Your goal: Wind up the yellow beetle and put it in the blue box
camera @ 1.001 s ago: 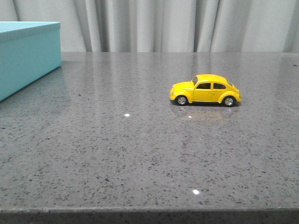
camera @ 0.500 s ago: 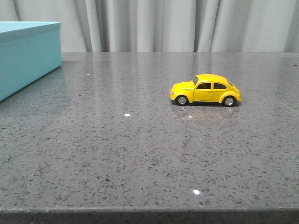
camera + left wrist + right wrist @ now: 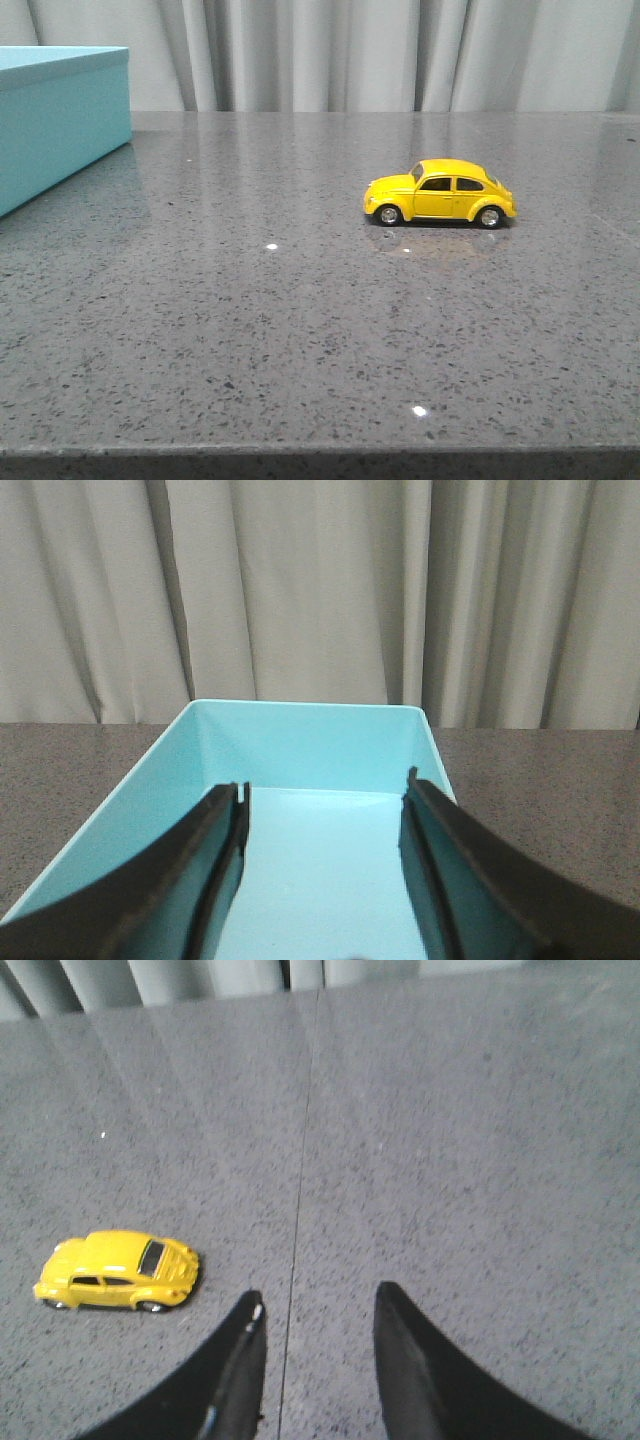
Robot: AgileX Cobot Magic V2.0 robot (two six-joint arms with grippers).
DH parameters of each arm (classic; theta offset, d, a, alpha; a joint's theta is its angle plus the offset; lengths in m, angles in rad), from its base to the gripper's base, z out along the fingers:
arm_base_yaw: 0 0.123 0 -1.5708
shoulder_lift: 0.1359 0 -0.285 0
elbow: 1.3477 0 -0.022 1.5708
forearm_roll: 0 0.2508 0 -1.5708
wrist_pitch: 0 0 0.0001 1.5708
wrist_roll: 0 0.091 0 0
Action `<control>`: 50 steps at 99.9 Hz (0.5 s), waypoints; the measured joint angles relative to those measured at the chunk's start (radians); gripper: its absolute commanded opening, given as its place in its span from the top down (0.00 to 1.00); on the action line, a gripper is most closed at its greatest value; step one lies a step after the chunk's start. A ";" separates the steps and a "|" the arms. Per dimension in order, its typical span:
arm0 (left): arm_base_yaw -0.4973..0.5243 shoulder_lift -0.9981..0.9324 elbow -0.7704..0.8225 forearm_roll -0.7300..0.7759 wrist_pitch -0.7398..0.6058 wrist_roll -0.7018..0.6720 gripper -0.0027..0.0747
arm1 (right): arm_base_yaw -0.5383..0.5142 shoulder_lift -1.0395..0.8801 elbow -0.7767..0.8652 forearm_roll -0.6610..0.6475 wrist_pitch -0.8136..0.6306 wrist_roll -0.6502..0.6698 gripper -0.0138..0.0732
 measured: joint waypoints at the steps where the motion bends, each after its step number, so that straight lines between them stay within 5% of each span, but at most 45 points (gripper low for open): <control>1: 0.000 0.000 0.000 0.000 0.000 0.000 0.52 | 0.000 0.005 -0.010 0.002 0.005 0.000 0.48; 18: 0.000 0.000 0.000 -0.002 0.000 0.000 0.52 | 0.000 0.134 -0.117 0.030 0.114 0.000 0.35; 50: 0.000 0.000 0.000 -0.002 0.000 0.000 0.52 | 0.053 0.400 -0.309 0.051 0.246 0.000 0.33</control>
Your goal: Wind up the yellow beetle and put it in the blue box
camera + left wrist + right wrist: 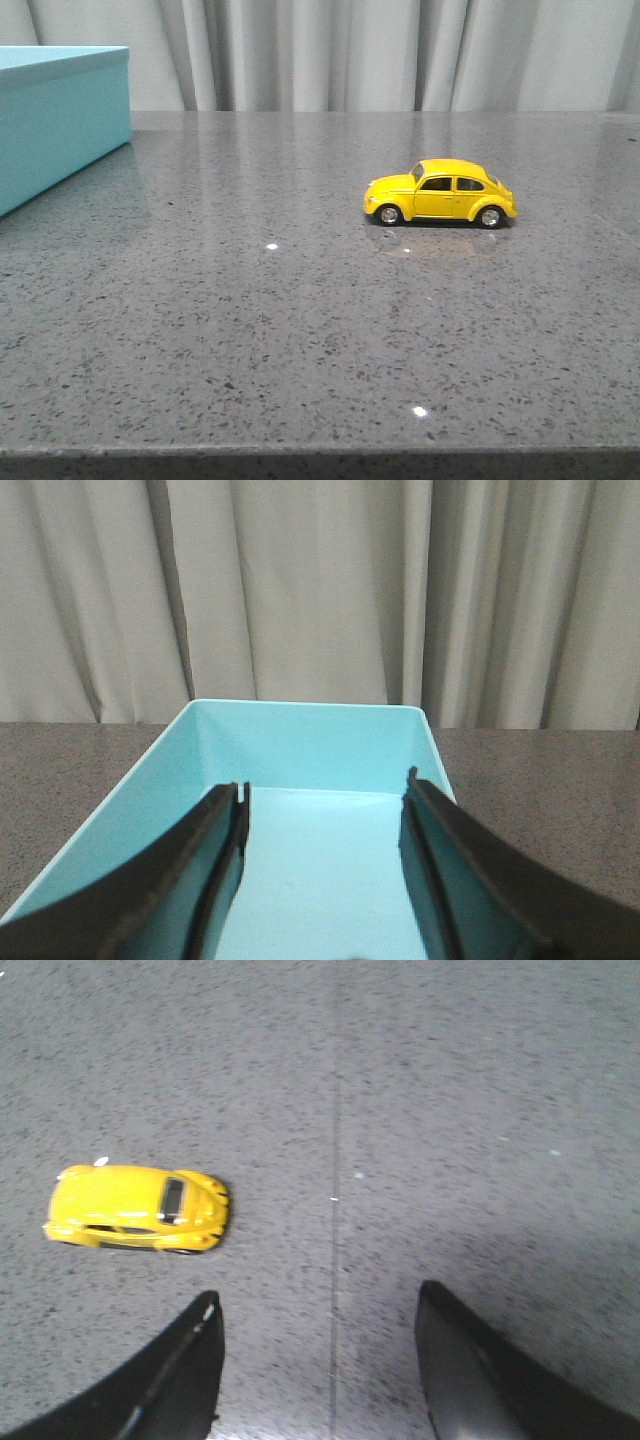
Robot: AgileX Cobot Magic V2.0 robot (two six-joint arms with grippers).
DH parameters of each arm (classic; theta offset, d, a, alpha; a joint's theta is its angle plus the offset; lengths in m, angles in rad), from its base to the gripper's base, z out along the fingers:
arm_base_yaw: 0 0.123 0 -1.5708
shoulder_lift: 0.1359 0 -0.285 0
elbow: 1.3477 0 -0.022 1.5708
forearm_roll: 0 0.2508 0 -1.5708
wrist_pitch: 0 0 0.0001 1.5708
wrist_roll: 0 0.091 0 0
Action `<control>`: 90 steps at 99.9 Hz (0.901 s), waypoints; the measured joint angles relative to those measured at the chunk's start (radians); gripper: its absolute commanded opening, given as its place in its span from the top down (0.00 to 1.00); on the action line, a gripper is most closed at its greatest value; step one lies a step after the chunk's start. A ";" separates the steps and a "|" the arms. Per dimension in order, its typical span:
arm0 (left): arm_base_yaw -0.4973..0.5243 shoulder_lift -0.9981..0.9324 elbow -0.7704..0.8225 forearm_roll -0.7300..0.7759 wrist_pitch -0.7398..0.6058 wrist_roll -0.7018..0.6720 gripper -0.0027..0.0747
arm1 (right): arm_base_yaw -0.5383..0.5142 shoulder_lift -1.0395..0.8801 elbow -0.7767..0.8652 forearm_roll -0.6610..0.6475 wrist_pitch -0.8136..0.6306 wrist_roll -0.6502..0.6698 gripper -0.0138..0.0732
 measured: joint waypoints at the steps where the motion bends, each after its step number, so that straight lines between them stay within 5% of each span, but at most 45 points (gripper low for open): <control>1: 0.000 0.000 0.000 0.000 0.000 0.000 0.52 | 0.006 0.010 -0.004 0.000 0.002 0.003 0.33; 44: 0.000 0.000 0.000 0.000 0.000 0.000 0.52 | 0.163 0.389 -0.315 -0.003 0.223 0.137 0.34; 69: 0.000 0.000 0.000 0.000 0.000 0.000 0.52 | 0.286 0.555 -0.469 -0.213 0.306 0.356 0.34; 90: 0.000 0.000 0.000 -0.007 0.000 0.000 0.52 | 0.356 0.645 -0.557 -0.247 0.326 0.444 0.34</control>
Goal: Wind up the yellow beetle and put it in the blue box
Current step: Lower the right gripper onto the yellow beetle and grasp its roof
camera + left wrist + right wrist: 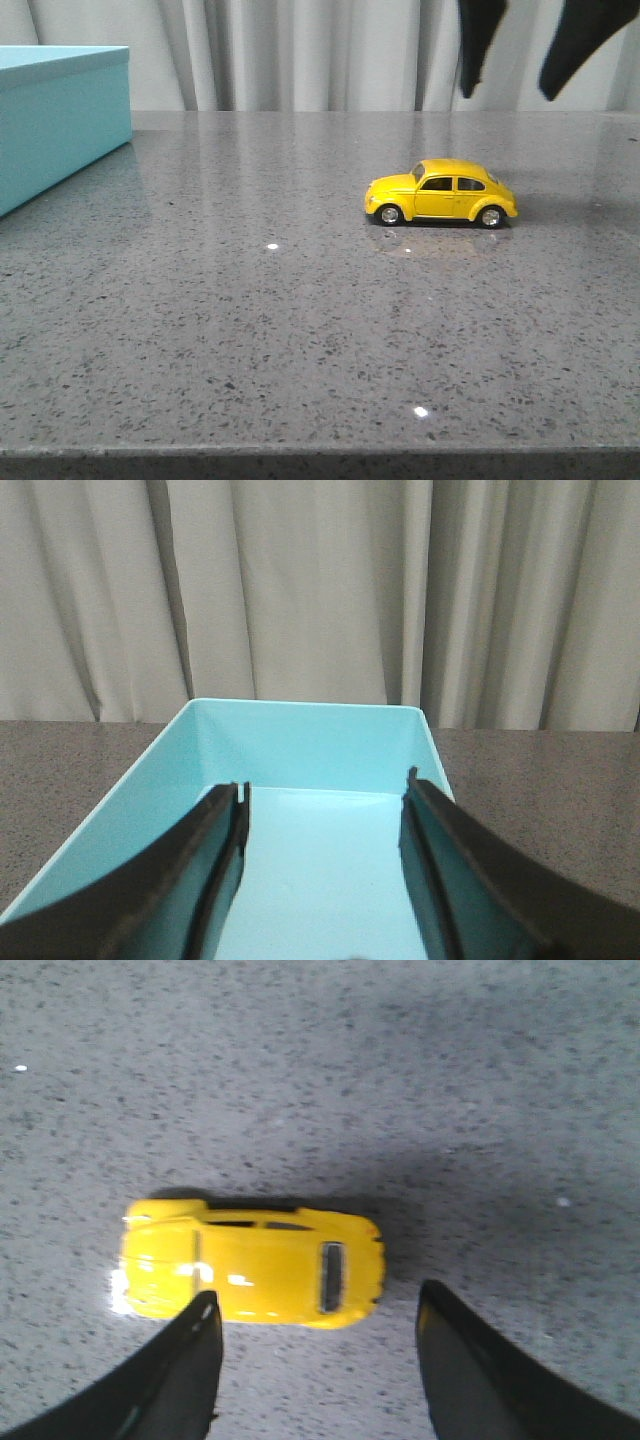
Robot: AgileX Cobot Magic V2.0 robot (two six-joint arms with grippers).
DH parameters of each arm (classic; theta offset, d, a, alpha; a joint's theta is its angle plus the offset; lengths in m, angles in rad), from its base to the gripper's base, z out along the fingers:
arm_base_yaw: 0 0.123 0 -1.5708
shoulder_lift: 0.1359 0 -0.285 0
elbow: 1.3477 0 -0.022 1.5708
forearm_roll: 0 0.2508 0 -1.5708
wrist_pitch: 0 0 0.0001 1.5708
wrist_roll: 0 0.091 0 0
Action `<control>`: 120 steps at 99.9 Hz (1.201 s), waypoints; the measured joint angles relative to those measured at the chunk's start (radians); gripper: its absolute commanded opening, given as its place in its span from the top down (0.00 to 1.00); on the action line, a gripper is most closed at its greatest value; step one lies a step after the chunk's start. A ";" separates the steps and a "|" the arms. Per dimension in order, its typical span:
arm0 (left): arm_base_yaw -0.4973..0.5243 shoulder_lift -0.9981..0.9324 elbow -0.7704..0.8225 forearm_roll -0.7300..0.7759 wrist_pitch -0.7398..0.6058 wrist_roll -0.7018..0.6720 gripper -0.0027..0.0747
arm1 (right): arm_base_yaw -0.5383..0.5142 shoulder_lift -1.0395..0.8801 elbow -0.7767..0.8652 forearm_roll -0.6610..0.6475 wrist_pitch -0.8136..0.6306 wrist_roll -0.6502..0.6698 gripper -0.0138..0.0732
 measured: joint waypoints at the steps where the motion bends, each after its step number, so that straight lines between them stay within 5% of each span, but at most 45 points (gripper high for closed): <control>1: 0.000 0.000 0.000 0.000 0.000 0.000 0.52 | 0.001 0.002 -0.004 0.000 0.000 0.004 0.34; 120: -0.002 0.000 0.000 0.000 0.000 0.000 0.52 | 0.010 0.153 -0.020 0.085 -0.033 0.059 0.34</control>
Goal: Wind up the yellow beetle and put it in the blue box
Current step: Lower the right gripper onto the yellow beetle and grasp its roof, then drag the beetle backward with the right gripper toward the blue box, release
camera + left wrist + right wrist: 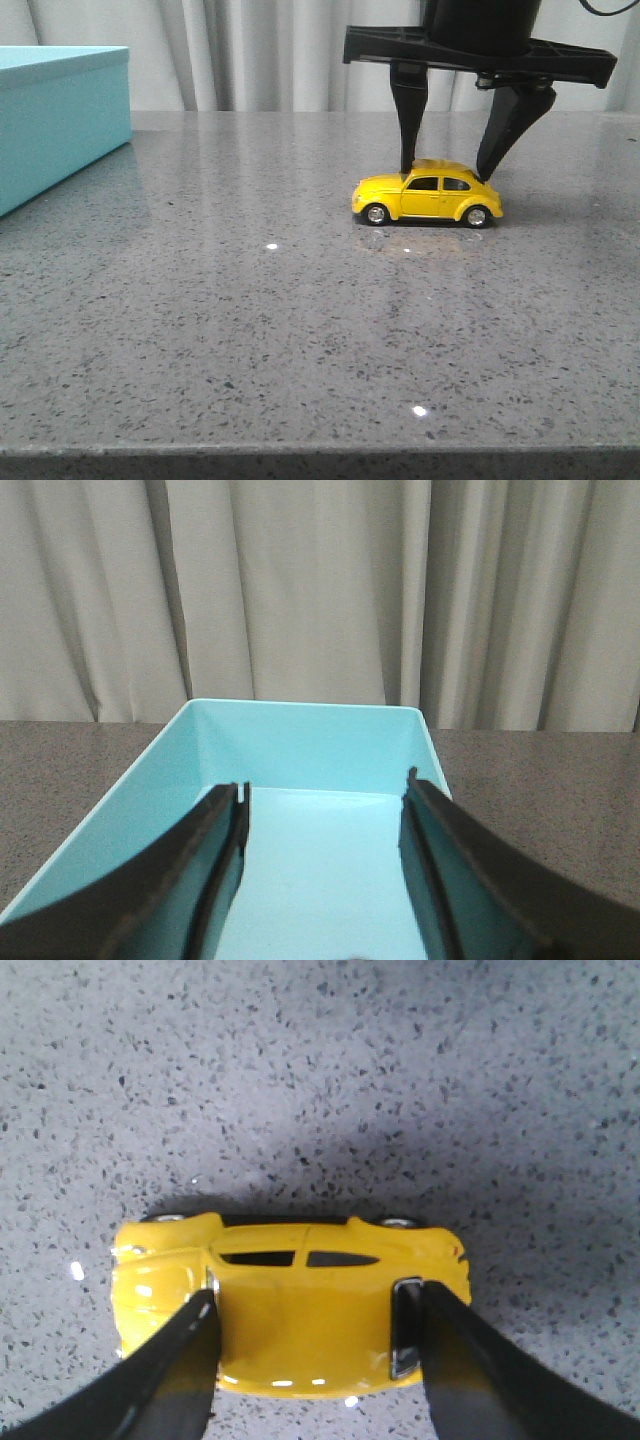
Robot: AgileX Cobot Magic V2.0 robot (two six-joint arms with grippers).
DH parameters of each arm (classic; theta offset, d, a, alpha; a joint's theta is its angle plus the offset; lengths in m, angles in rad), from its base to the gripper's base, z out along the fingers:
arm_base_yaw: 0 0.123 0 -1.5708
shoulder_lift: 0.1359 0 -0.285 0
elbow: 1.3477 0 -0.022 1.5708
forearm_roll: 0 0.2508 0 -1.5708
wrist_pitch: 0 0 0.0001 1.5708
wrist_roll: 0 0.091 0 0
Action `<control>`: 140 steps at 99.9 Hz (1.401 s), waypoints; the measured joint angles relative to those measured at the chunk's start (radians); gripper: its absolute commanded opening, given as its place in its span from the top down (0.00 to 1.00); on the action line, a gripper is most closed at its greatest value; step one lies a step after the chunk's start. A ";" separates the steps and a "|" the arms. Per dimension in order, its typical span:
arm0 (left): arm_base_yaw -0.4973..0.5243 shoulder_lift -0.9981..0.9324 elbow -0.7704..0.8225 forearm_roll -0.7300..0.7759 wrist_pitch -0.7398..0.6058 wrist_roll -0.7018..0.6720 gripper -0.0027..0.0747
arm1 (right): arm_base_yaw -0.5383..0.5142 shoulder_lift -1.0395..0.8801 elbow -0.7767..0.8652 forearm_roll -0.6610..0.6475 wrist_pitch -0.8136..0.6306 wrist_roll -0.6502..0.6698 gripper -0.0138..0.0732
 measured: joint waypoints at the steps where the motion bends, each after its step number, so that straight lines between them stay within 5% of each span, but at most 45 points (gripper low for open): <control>1: 0.000 0.000 0.000 0.000 0.000 0.000 0.52 | 0.000 0.002 0.000 -0.002 0.002 0.000 0.34; 96: 0.000 0.000 0.000 0.000 0.000 0.000 0.52 | -0.165 -0.062 0.140 -0.192 0.015 -0.050 0.34; 140: 0.000 0.000 0.000 0.000 0.000 0.000 0.52 | -0.150 -0.389 0.097 -0.192 -0.047 -0.054 0.34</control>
